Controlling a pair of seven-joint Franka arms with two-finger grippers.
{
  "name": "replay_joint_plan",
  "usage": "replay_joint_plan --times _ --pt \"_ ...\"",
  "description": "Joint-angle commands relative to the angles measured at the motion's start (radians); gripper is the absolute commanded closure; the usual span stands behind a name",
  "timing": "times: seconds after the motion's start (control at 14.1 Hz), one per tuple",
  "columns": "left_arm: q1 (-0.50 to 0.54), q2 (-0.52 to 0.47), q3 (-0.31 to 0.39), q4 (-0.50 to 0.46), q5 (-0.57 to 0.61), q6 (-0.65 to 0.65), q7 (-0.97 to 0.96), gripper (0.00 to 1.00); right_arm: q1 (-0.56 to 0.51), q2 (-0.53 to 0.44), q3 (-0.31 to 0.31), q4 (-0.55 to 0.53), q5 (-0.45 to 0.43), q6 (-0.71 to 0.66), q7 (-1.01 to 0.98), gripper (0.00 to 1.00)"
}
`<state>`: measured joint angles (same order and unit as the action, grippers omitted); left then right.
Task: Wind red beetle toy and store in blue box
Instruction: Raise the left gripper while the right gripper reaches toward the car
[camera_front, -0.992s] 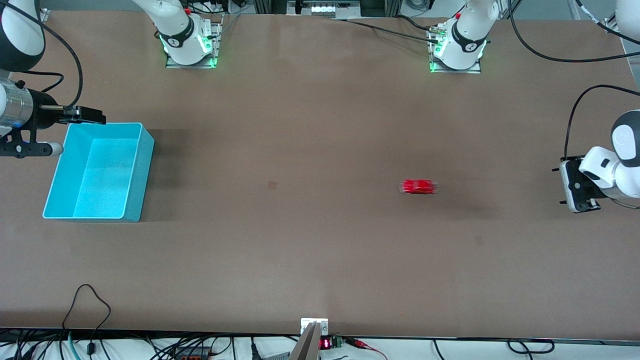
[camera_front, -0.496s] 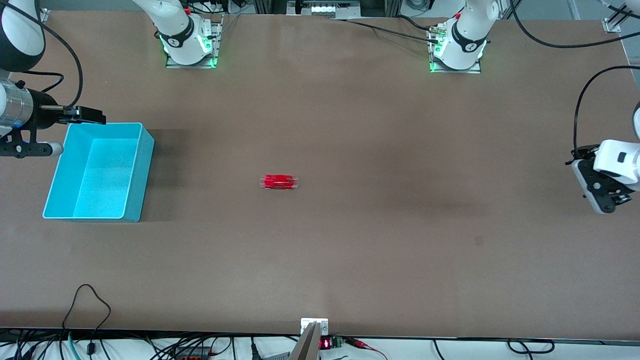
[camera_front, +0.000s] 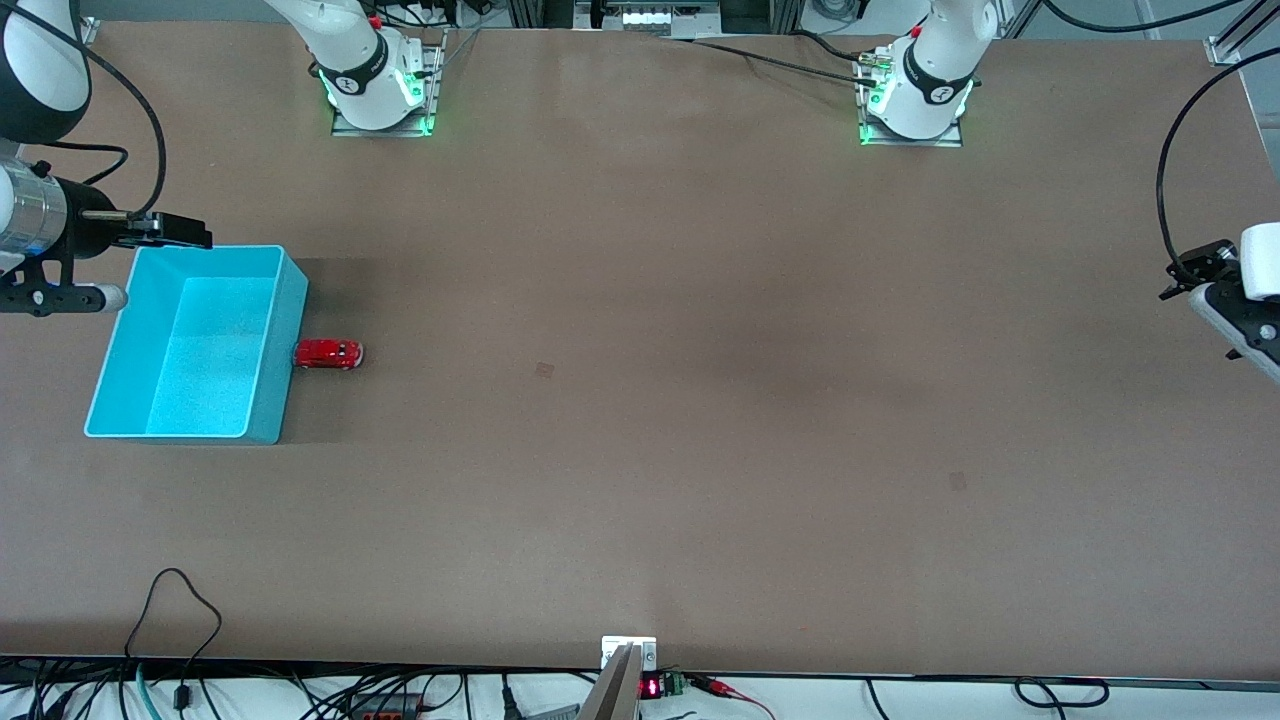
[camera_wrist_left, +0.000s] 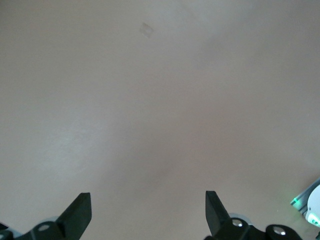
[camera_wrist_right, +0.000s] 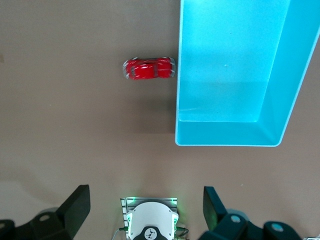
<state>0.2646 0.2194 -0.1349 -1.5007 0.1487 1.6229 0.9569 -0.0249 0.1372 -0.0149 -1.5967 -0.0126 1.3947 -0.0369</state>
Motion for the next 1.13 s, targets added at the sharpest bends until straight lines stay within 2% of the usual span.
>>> replay_joint_plan --times 0.0,0.14,0.28,0.43,0.64,0.78,0.92,1.06 --pt "-0.028 0.006 -0.008 0.074 0.026 -0.070 -0.058 0.00 -0.001 0.001 0.003 0.006 0.010 -0.006 0.000 0.00" --pt "-0.036 0.005 -0.005 0.086 0.020 -0.093 -0.124 0.00 -0.001 0.001 0.004 0.006 0.010 -0.005 -0.001 0.00" --pt "-0.039 0.005 -0.006 0.150 0.009 -0.144 -0.191 0.00 0.000 0.004 0.006 0.004 0.010 -0.002 -0.003 0.00" --pt "-0.057 -0.033 0.001 0.134 -0.026 -0.120 -0.422 0.00 0.000 0.008 0.009 0.004 0.010 0.006 -0.005 0.00" --pt "-0.146 -0.190 0.032 -0.074 -0.055 0.010 -0.816 0.00 0.003 0.009 0.010 -0.002 0.010 0.012 -0.008 0.00" --pt "-0.244 -0.265 0.121 -0.202 -0.110 0.095 -0.979 0.00 0.002 0.008 0.010 -0.026 0.010 0.029 -0.011 0.00" --pt "-0.303 -0.290 0.167 -0.254 -0.110 0.129 -1.003 0.00 0.005 0.007 0.010 -0.052 0.010 0.072 -0.011 0.00" --pt "-0.298 -0.279 0.167 -0.247 -0.110 0.132 -0.994 0.00 0.008 0.005 0.010 -0.084 0.010 0.115 -0.014 0.00"
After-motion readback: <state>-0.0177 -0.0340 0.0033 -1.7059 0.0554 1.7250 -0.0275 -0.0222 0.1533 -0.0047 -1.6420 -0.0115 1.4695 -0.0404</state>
